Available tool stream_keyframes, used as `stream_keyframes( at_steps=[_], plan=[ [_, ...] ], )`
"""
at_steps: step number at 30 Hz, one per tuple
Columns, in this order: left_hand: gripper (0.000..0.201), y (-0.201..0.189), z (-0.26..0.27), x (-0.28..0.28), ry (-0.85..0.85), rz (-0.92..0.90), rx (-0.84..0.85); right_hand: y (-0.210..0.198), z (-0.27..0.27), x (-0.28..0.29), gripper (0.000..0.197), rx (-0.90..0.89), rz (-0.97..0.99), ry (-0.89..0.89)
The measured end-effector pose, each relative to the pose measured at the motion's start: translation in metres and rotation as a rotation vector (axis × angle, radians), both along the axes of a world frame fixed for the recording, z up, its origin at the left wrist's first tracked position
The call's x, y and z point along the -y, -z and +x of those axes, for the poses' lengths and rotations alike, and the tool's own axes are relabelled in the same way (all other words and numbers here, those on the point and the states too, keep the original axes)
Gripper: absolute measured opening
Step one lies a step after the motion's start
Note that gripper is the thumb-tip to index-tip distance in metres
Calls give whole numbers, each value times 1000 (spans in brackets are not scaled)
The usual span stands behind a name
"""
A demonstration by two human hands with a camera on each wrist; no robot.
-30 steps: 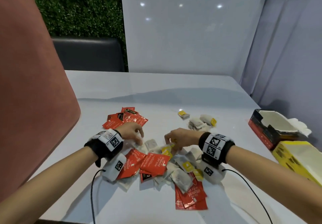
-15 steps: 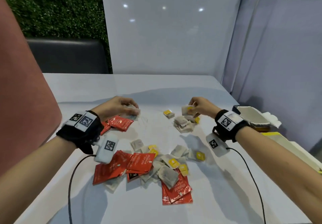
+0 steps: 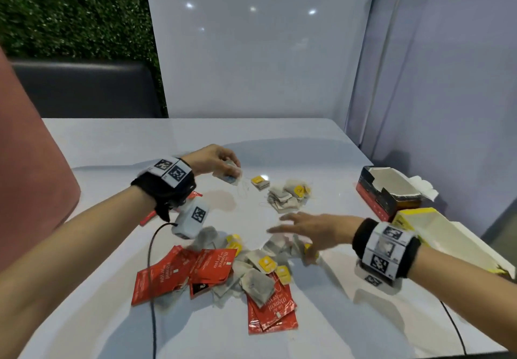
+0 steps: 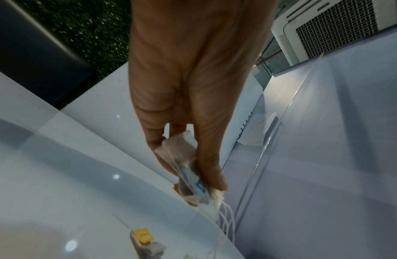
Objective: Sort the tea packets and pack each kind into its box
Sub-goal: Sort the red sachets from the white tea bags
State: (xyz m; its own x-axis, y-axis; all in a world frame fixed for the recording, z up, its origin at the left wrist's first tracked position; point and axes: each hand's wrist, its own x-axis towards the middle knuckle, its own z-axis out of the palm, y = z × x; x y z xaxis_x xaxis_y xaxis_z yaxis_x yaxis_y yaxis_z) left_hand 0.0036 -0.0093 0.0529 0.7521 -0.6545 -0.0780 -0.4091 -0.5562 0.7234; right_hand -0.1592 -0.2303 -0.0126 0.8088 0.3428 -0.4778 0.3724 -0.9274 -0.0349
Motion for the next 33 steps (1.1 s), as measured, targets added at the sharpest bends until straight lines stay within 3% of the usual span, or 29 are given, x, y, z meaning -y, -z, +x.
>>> stream_keyframes(
  at_steps=[3,7,10,14,17,20,25,29,33],
  plan=[
    [15,4,5,36,38,52,57,14,-3,-2,89,28,-31,-75],
    [18,15,14,85,33,176,146,21,-10,2,48,160,126,45],
    [26,21,15,111,2,218,187,36,-18,7,32,252,150,106],
    [43,29,13,123,47,247,47,34,-20,19,27,253,270,241],
    [59,27,9,101,99,246,-27,25,-22,34,28,236,389,303],
    [53,20,7,53,103,273,-69,13,-22,51,24,186,559,429],
    [57,33,-4,-36,45,633,-116,-12,4,66,18,250,747,502],
    [71,53,-32,-51,-55,620,-246,-24,40,63,20,331,742,546],
    [87,70,-51,-25,-46,733,-39,-35,77,44,21,366,557,516]
  ],
)
